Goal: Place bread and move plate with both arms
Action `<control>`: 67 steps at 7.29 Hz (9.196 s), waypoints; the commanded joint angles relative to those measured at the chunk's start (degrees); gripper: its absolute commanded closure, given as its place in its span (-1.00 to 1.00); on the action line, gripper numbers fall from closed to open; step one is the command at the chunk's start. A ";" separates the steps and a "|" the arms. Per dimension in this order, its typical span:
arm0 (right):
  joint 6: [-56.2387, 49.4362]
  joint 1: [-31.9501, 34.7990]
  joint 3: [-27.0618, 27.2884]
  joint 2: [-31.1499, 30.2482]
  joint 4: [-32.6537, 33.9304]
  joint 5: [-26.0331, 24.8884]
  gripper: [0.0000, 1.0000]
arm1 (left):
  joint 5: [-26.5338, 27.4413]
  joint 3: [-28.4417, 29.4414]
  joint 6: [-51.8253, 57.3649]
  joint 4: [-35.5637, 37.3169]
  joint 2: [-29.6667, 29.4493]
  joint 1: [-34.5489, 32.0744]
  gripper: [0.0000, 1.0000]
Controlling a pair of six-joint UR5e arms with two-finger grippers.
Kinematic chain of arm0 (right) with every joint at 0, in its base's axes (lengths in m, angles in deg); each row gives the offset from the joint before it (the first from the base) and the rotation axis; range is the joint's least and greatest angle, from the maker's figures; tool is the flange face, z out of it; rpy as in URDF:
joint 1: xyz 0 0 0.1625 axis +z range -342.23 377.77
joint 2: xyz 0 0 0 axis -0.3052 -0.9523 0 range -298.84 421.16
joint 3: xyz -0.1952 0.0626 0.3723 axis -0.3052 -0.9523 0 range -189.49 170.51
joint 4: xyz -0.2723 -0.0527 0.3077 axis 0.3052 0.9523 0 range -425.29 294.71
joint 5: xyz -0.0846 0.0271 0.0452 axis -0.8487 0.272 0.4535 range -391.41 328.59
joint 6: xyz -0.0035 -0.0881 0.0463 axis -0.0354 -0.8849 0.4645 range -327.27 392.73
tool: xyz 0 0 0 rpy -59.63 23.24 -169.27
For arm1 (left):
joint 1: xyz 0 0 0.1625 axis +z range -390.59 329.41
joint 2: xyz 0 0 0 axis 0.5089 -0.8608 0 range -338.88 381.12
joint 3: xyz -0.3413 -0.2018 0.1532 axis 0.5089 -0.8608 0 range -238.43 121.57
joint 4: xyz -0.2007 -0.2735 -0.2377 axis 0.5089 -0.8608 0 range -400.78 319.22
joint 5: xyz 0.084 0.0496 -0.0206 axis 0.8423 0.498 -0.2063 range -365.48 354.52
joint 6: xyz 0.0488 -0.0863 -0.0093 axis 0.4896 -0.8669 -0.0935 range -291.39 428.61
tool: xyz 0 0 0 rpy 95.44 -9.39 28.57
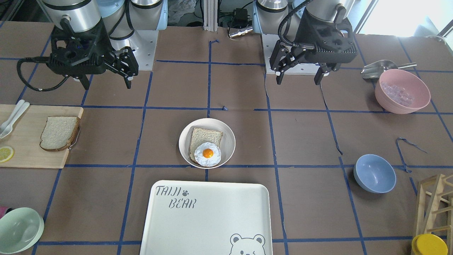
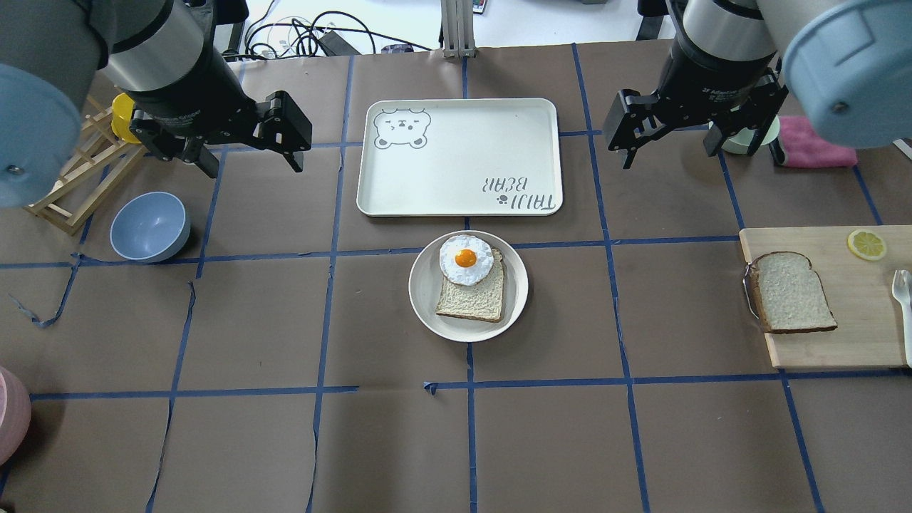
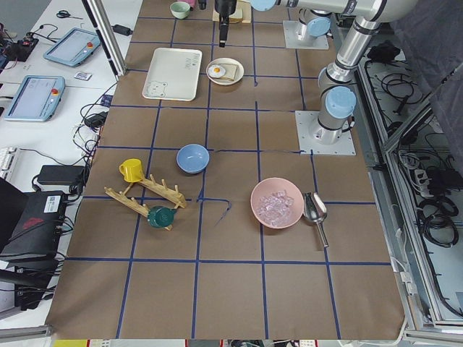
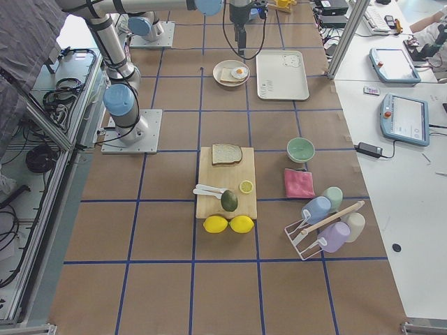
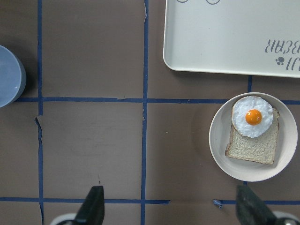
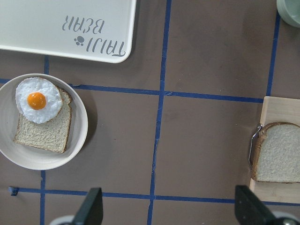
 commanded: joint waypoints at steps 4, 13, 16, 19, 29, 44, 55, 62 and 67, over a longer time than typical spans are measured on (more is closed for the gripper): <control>1.20 -0.22 0.18 0.06 -1.55 -0.11 -1.00 | 0.00 0.01 0.00 0.02 0.00 0.00 -1.00; 0.42 -2.32 4.19 1.02 -0.32 -7.44 -1.00 | 0.00 0.01 0.09 -0.07 0.09 0.00 -1.00; -7.47 -14.59 20.33 1.90 14.02 -9.34 -1.00 | 0.70 0.72 0.35 -0.41 0.09 0.09 -1.00; -11.80 -21.13 35.30 4.69 35.31 -12.13 -0.99 | 0.53 0.28 0.26 -0.59 0.18 0.00 -1.00; -13.12 -22.55 36.39 12.98 40.73 -16.99 0.89 | 0.53 -0.07 -0.35 -0.59 0.61 0.00 -1.00; -14.00 -22.46 31.82 13.59 36.94 -15.13 0.13 | 0.53 -0.07 -0.35 -0.59 0.70 0.00 -1.00; -15.85 -23.25 31.82 15.00 37.65 -15.23 1.00 | 0.61 -0.07 -0.35 -0.68 0.70 0.00 -1.00; -15.51 -22.82 31.72 10.10 36.60 -15.49 1.00 | 0.61 -0.07 -0.35 -0.68 0.70 0.00 -1.00; -3.23 -11.95 25.44 1.91 18.73 -17.95 1.00 | 0.61 -0.07 -0.35 -0.68 0.79 0.00 -1.00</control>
